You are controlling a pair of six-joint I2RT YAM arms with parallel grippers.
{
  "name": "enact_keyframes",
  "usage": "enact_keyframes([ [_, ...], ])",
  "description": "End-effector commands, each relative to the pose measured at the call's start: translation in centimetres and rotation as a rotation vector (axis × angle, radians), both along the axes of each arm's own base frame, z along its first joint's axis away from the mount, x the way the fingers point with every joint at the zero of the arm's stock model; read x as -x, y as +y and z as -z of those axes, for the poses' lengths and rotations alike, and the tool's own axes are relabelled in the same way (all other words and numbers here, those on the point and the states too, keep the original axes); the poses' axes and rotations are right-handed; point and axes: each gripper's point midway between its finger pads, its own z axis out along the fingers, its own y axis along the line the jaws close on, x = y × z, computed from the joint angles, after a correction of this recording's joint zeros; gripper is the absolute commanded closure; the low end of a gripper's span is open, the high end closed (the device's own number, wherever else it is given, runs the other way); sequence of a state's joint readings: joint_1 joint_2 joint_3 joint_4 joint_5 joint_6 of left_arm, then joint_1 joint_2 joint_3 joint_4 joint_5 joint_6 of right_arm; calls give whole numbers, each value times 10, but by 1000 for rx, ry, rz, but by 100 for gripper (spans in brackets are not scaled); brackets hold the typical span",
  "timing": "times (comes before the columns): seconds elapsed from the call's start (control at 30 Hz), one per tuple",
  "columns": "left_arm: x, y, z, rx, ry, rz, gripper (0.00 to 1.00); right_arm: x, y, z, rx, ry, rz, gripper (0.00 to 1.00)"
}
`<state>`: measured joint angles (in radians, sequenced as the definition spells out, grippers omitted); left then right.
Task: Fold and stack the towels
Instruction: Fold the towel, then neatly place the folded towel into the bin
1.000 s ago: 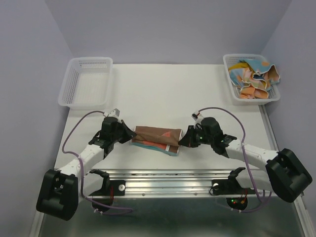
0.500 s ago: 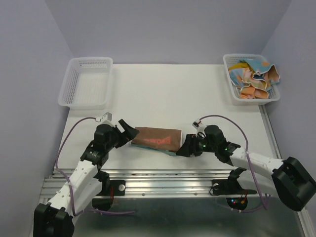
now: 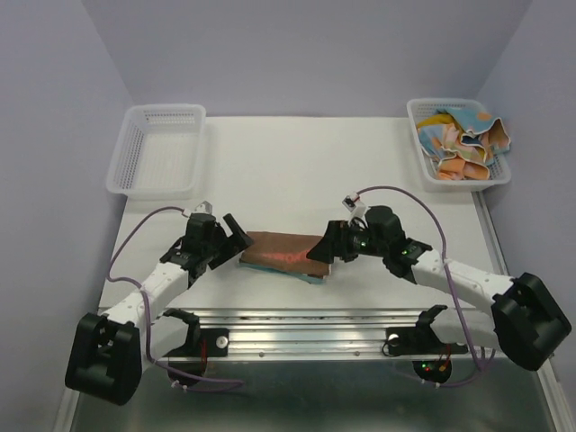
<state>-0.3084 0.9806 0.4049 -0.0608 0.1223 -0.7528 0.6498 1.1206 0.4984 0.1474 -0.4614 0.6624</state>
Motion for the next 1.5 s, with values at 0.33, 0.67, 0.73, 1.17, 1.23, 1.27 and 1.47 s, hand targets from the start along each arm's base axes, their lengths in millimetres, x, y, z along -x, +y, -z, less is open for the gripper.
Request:
enact_keyframes([
  [0.33,-11,-13,27,-26,13,103,1,-11,24,50,29,133,-8,0],
  [0.67,-2,-42,44,-76,62,243,38,-9,12,43,47,91,27,0],
  [0.73,-1,-47,46,-100,70,261,50,-10,11,38,45,79,34,0],
  [1.17,-60,-29,-24,-401,-145,191,100,-25,-26,12,90,-35,253,0],
  [1.23,-83,-27,-57,-486,-249,214,100,-27,-35,8,96,-55,297,0],
  [1.27,-89,-25,-68,-512,-273,208,100,-28,-37,7,96,-64,306,0],
  [1.47,-119,-25,-126,-741,-457,416,100,-27,-54,7,148,-73,364,0],
])
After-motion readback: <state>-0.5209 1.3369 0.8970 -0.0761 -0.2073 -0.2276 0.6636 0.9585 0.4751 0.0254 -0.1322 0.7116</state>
